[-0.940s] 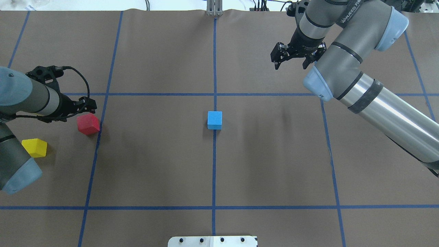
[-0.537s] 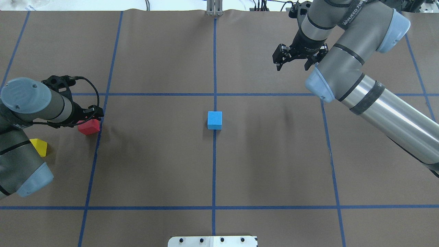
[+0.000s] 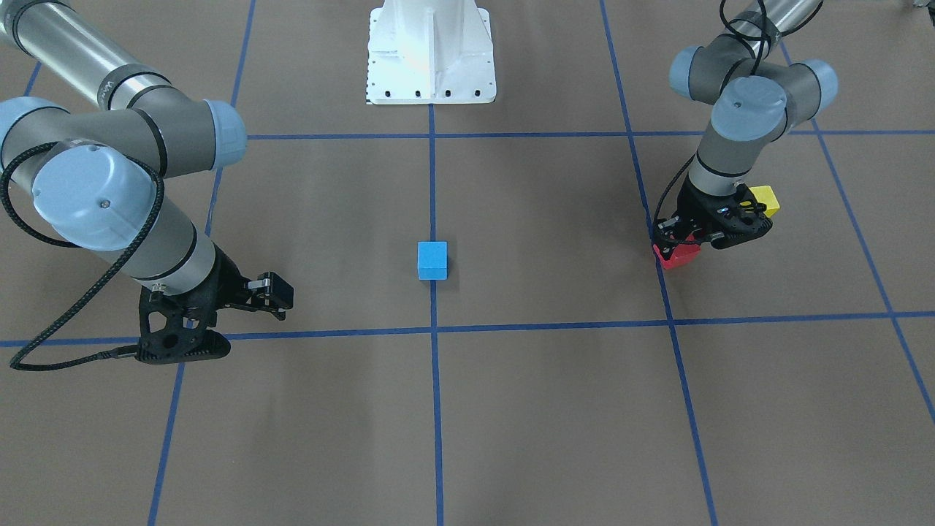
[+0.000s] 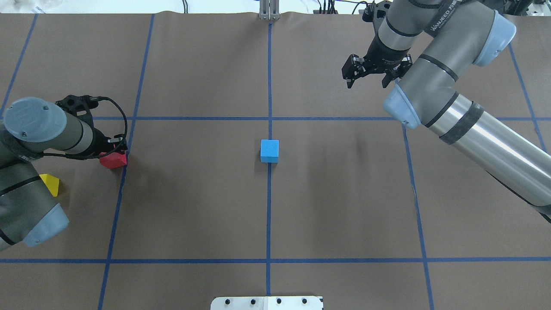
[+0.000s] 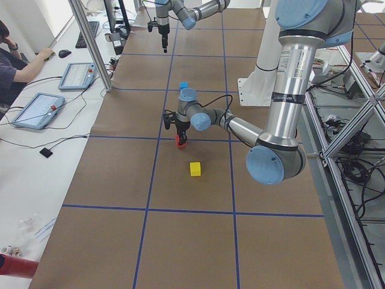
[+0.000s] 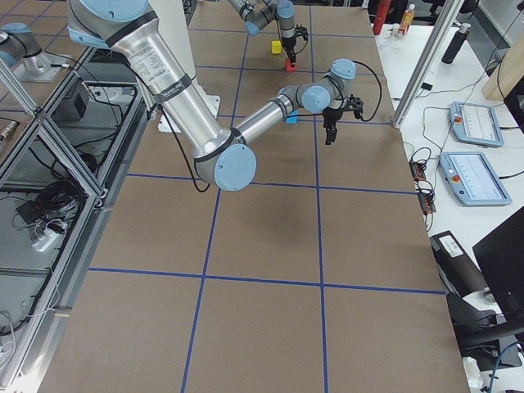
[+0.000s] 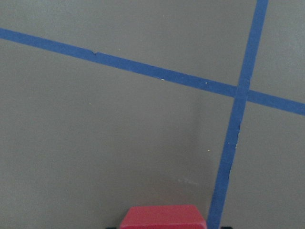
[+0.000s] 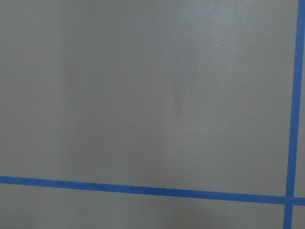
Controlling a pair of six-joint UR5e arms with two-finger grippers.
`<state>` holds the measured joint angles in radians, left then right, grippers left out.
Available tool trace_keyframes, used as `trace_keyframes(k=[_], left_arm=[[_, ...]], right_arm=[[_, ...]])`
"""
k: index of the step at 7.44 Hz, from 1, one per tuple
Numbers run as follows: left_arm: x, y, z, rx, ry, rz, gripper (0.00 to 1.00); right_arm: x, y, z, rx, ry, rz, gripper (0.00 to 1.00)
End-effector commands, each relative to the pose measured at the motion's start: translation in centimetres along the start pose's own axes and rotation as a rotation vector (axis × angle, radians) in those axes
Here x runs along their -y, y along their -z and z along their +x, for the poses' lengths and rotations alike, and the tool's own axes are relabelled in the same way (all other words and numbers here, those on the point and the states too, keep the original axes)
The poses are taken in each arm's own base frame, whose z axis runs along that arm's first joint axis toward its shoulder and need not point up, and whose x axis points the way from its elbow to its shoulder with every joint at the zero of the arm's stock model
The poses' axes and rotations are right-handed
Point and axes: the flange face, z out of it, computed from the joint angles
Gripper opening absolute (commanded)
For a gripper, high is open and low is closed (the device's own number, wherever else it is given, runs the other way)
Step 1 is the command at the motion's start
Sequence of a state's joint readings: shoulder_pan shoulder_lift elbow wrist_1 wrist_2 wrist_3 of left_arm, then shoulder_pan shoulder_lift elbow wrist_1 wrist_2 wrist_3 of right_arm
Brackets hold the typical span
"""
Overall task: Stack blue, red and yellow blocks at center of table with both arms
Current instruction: 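Lower the left gripper onto the red cube and grasp it, then carry the red cube with the left gripper onto the blue cube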
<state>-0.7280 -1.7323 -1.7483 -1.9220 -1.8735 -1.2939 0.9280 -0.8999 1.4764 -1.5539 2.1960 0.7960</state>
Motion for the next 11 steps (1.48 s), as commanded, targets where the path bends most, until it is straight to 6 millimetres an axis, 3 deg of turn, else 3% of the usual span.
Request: trace_keyframes(k=[1,2,4,5,7,8,9,11], left_arm=[[0.9,4.2,0.3,0.011,-0.074,-0.041,0.00],[0.8,7.9,3.6,0.054,-0.137,-0.055,0.00],[1.3,14.1,13.9,0.051,-0.158,-0.059,0.00],[-0.2,14.7,20.1,0.024,-0.198,-0.079,0.00],[-3.5,14.0,32.9,0.015,-0.257,-0.090,0.00],[-5.7,13.5,37.3,0.010,-0.261,-0.080,0.00],[-5.4,13.0,39.1,-0.021,-0.272,-0.072,0.00],[-4.5,10.8,39.9,-0.075,-0.405,-0.049,0.00]], right_arm=[[-0.1,0.3,-0.2,0.004,0.004,0.003,0.99],[-0.3,0.4,0.0,0.007,0.004,0.005,0.99],[-0.8,0.6,0.6,0.009,0.006,0.009,0.99],[-1.2,0.6,1.2,0.007,0.003,0.012,0.99],[-2.2,1.3,4.8,0.000,-0.018,0.026,0.99],[-3.1,1.7,7.1,-0.006,-0.036,0.032,0.99],[-3.4,2.0,9.3,-0.016,-0.051,0.038,0.99],[-3.7,2.3,14.2,-0.044,-0.067,0.043,0.99]])
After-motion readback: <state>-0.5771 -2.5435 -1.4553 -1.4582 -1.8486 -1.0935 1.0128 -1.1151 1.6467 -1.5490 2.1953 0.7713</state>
